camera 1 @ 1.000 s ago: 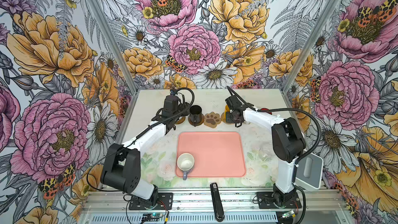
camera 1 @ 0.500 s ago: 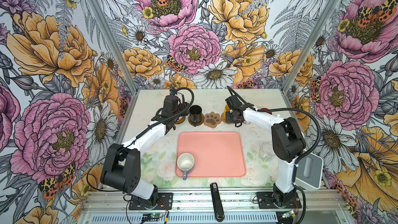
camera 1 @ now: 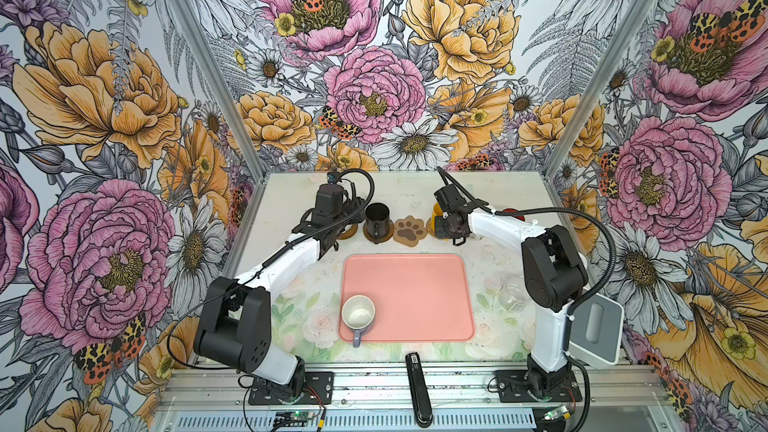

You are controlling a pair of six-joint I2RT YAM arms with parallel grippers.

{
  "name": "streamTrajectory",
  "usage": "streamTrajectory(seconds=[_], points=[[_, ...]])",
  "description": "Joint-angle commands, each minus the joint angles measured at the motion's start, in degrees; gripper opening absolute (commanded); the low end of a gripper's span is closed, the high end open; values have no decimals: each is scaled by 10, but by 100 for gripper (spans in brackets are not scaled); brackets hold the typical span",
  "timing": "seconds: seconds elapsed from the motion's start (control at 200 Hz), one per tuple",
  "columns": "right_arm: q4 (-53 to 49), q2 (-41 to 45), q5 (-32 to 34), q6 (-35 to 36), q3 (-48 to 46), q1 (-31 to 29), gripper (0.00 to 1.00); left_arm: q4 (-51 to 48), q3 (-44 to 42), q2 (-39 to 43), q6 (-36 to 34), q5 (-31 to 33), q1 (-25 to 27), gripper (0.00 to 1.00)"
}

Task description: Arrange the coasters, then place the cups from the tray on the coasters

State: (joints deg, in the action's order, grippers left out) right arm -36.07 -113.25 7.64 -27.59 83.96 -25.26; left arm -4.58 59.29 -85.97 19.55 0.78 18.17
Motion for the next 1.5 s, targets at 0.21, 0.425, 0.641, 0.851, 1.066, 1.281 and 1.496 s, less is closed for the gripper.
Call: streamTrajectory(seconds=[0.21,0.425,0.641,0.851,1.066,1.281,1.496], points=[[40,-5,9,-14,17,4,0,5,-9,20,4,7,-8,57],[41,-5,9,-18,8,4,0,5,-9,20,4,6,-9,57],[41,-5,9,-22,5,3,0,5,-8,21,3,5,-9,57],[41,-3,13,-26,-4,4,0,5,-9,21,2,7,-8,57],[41,3,23,-26,-14,3,0,5,-8,22,2,6,-8,57],[41,6,26,-26,-22,1,0,5,-8,23,2,5,-8,57],[40,14,33,-26,-32,-2,0,5,-10,25,3,4,-8,57]])
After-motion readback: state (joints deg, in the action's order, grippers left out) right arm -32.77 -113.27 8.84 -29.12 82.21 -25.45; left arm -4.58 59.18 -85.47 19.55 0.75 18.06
